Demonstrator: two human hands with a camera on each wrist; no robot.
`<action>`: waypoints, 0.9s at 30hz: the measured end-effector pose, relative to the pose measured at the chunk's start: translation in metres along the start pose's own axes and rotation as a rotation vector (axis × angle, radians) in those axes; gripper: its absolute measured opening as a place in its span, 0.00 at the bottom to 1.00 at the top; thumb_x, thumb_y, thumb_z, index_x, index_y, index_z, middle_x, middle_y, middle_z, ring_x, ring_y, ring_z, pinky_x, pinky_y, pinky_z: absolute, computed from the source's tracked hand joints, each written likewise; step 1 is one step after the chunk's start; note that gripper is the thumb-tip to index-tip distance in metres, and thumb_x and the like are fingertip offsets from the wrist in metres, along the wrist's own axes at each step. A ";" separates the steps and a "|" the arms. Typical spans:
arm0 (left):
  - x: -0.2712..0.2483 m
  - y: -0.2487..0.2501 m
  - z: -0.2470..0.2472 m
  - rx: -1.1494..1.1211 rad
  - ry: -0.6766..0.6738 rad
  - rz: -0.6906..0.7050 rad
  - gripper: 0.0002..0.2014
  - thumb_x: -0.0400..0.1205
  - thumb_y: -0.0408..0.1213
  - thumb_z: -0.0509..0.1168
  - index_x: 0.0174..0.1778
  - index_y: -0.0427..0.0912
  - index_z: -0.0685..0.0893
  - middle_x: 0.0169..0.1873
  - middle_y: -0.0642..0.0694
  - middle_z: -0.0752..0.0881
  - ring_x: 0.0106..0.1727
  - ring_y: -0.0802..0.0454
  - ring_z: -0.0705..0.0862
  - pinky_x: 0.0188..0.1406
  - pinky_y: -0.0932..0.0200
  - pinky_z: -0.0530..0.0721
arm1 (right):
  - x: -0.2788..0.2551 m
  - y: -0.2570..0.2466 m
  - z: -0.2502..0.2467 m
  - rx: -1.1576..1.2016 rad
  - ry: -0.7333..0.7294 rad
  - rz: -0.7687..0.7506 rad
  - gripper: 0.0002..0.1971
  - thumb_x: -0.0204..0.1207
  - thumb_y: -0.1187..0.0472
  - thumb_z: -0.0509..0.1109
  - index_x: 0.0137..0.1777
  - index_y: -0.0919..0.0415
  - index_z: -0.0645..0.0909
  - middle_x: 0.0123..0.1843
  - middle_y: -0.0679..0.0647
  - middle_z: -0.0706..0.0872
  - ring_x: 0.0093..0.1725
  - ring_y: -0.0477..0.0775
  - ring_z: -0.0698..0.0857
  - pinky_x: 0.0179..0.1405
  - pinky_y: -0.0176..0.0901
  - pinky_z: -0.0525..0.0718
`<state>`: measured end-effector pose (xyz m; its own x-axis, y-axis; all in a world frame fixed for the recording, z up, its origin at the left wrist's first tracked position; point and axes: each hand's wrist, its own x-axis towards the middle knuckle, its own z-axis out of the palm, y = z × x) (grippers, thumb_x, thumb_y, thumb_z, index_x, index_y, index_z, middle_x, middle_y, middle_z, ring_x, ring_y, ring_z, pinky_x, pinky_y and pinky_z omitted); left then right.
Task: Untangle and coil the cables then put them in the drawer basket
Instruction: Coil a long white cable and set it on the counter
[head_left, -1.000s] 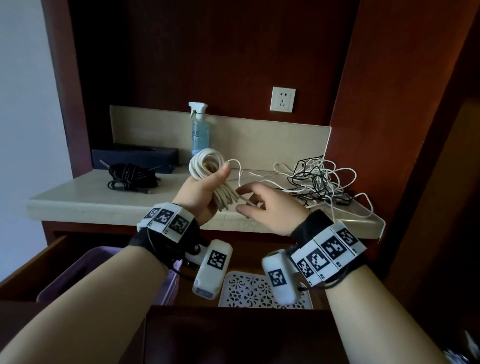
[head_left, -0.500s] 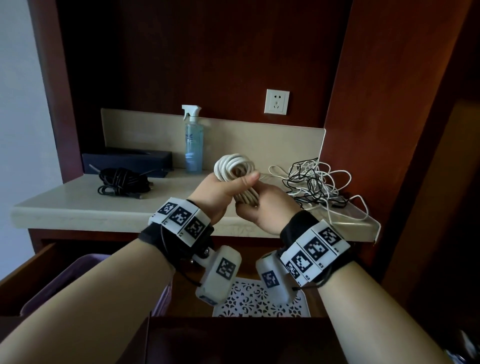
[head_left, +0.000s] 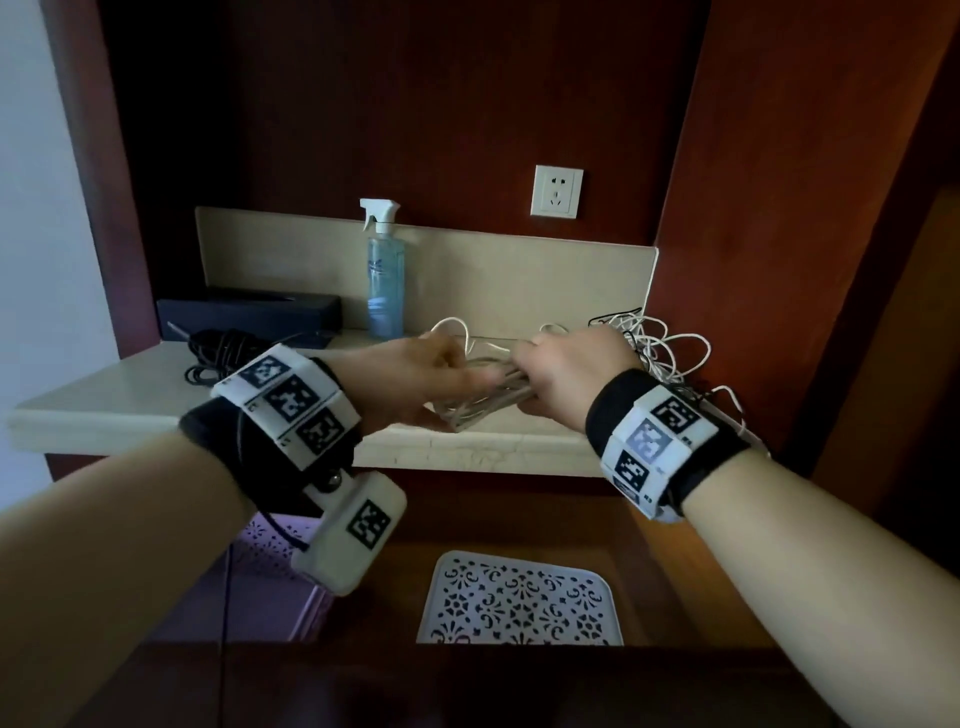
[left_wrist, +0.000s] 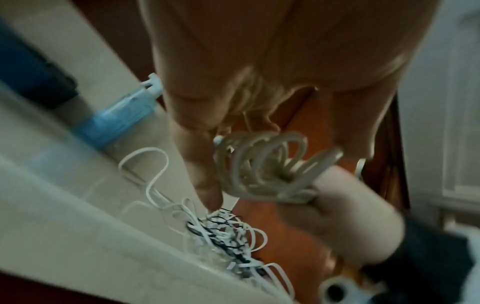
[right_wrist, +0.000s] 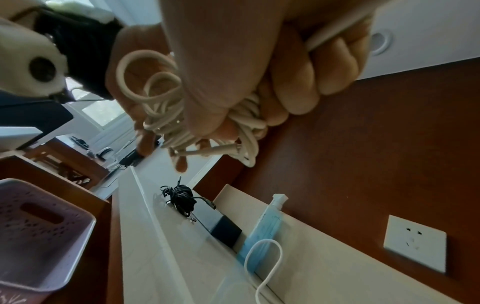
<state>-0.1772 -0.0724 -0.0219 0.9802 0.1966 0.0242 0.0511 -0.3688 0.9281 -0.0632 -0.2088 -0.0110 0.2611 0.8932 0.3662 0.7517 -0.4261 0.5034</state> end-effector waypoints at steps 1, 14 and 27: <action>0.002 0.002 0.002 0.064 0.021 -0.047 0.21 0.71 0.42 0.72 0.54 0.46 0.70 0.46 0.42 0.84 0.40 0.52 0.84 0.36 0.63 0.86 | 0.003 0.000 -0.002 -0.038 -0.002 -0.020 0.14 0.80 0.50 0.60 0.60 0.56 0.72 0.55 0.53 0.81 0.47 0.59 0.82 0.28 0.39 0.63; 0.016 -0.006 0.013 0.249 0.074 -0.118 0.25 0.71 0.25 0.75 0.60 0.40 0.72 0.40 0.40 0.87 0.31 0.53 0.85 0.24 0.63 0.79 | 0.010 -0.001 -0.022 -0.189 0.022 -0.129 0.11 0.66 0.56 0.75 0.43 0.60 0.77 0.32 0.53 0.74 0.20 0.54 0.57 0.24 0.38 0.56; 0.014 -0.006 0.006 0.039 0.019 -0.027 0.20 0.72 0.22 0.72 0.55 0.43 0.78 0.39 0.43 0.88 0.42 0.48 0.89 0.38 0.56 0.88 | 0.009 0.004 -0.019 0.001 -0.031 -0.083 0.17 0.77 0.56 0.66 0.62 0.60 0.67 0.56 0.55 0.71 0.39 0.56 0.73 0.32 0.45 0.67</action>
<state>-0.1628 -0.0726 -0.0290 0.9745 0.2245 0.0069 0.0853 -0.3985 0.9132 -0.0696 -0.2051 0.0090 0.2159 0.9296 0.2989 0.7721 -0.3499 0.5305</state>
